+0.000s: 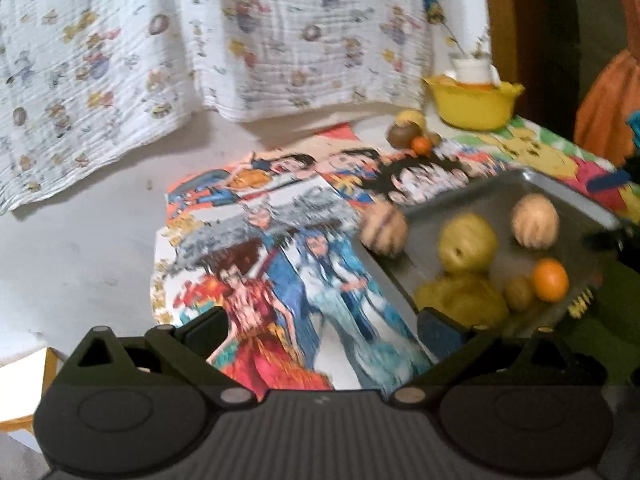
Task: Organize fruits
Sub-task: 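Move both open tools back toward the kiwi and small brown fruit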
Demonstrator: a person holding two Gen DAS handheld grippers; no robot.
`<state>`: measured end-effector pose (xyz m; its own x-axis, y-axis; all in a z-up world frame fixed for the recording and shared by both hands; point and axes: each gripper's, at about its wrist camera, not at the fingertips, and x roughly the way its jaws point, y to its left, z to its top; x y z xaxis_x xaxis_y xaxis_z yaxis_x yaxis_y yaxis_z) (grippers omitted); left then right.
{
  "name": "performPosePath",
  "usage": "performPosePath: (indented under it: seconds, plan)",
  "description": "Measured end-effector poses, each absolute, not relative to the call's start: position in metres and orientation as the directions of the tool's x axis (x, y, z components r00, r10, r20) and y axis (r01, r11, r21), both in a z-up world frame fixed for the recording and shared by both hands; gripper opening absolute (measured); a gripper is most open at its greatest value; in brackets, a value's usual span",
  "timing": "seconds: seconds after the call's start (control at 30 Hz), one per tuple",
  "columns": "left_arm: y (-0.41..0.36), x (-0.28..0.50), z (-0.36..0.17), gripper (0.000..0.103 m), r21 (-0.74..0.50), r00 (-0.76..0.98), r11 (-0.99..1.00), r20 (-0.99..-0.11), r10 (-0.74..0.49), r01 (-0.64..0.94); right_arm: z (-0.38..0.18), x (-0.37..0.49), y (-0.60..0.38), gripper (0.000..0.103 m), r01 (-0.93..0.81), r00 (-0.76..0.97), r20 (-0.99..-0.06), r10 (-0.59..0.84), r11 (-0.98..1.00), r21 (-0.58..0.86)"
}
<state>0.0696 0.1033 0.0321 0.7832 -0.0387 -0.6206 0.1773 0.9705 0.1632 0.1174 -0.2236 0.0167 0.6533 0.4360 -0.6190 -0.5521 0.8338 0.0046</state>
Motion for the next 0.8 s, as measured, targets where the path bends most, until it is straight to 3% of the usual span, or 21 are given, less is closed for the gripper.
performPosePath:
  seconds: [0.2, 0.5, 0.8]
  plan:
    - [0.101, 0.111, 0.04, 0.103, 0.132, 0.798, 0.979, -0.601, -0.048, 0.158, 0.023, 0.143, -0.221, 0.102, -0.56, 0.654, -0.615, 0.441, 0.829, -0.002]
    - [0.076, 0.186, 0.047, 0.103, 0.132, 0.754, 0.967, -0.652, -0.082, 0.219, 0.026, 0.197, -0.228, 0.102, -0.533, 0.672, -0.619, 0.406, 0.845, -0.025]
    - [0.049, 0.26, 0.055, 0.103, 0.123, 0.737, 0.933, -0.651, -0.181, 0.338, 0.03, 0.251, -0.242, 0.102, -0.396, 0.719, -0.66, 0.215, 0.908, -0.135]
